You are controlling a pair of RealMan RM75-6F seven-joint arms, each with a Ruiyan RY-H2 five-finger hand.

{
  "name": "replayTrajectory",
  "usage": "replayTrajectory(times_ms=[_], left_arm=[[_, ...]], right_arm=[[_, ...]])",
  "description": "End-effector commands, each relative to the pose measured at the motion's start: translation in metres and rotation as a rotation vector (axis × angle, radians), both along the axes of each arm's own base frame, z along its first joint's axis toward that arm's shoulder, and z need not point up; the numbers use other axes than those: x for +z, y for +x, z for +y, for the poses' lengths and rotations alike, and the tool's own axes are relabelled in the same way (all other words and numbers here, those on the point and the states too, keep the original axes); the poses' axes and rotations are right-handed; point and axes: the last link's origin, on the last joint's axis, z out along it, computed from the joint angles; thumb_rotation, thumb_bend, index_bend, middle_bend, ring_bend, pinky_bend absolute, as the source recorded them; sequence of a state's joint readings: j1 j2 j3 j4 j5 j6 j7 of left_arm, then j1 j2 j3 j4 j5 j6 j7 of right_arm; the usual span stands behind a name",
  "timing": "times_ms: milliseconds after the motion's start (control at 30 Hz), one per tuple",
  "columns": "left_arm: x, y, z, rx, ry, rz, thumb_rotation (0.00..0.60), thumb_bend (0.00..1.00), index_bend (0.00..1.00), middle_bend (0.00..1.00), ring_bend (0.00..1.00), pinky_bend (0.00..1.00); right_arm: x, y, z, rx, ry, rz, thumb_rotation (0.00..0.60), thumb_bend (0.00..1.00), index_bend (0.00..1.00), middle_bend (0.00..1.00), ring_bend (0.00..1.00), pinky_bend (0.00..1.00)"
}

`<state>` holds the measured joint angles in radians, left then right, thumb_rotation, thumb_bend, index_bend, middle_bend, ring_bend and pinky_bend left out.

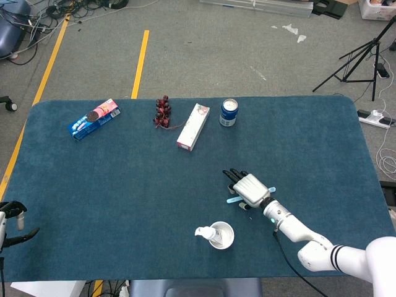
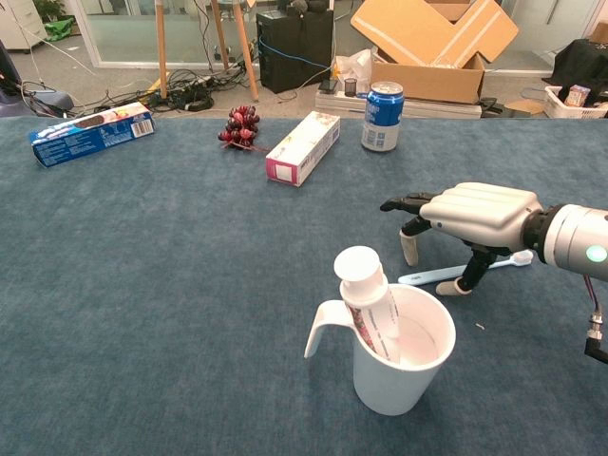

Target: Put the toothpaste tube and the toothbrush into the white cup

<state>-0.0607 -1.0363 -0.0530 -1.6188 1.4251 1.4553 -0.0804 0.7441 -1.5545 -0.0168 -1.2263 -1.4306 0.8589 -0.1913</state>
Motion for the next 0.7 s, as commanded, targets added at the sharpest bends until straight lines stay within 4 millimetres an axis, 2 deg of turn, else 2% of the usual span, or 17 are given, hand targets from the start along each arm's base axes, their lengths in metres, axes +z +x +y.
replayTrajectory(times_ms=[33,700], left_arm=[[0.0001,0.0,0.0001,0.0,0.0,-0.001,0.6,0.0,0.78,0.45,0.36,0.4],[0.0013,-0.0004,0.0,0.002,0.003,-0.004,0.6,0.0,0.77,0.45,0.36,0.4]], right_arm=[[-0.0005,-0.0001,-0.0005,-0.002,0.001,0.0,0.6,0.15,0.46,0.0,0.0,0.24],[-0.0035,-0.0026,-0.0034,-0.022,0.016,0.022,0.6,0.21,0.5,0.0,0.0,0.24]])
